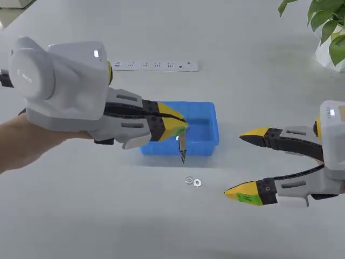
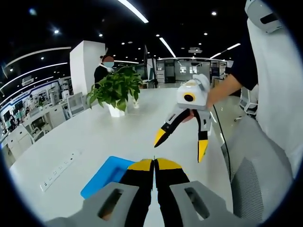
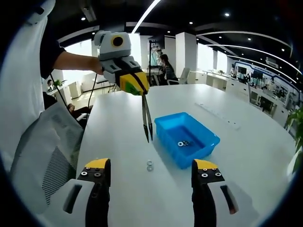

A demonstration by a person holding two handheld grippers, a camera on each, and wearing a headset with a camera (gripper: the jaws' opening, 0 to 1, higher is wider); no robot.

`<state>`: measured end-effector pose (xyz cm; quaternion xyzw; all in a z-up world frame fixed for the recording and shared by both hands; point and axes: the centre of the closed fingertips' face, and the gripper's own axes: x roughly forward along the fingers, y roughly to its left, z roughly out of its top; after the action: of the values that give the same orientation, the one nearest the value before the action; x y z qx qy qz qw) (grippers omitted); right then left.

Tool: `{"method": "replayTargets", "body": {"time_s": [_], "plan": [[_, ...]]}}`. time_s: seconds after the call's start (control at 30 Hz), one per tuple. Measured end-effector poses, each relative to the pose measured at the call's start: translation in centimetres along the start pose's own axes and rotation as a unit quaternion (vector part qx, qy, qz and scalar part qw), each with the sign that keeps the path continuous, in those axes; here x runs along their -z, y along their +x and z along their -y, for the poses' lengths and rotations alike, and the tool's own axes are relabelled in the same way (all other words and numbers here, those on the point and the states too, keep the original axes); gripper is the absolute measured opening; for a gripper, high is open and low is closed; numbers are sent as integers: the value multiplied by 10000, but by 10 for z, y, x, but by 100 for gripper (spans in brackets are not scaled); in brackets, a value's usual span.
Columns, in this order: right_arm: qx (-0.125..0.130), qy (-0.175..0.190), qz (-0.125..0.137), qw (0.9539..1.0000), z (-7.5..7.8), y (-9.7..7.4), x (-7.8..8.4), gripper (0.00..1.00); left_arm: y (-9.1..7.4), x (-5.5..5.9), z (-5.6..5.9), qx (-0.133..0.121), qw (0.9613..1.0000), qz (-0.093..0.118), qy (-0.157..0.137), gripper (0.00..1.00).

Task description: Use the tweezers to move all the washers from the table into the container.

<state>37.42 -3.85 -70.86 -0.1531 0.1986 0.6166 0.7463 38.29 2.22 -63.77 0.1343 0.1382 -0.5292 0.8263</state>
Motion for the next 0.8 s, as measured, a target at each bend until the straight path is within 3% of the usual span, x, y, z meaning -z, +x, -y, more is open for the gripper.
{"method": "replayTargets", "body": {"time_s": [0.43,0.53,0.8], "plan": [[-54,156,-137,9998,-9,-5,21,72,18,20,22,321,9994,-85,-104,4],[-126,173,-230,9995,-13,-4,27,72,21,24,25,338,9993,-88,-106,4],[-201,268,-188,9993,-18,-2,29,73,24,29,24,339,9993,-105,118,4]]}}
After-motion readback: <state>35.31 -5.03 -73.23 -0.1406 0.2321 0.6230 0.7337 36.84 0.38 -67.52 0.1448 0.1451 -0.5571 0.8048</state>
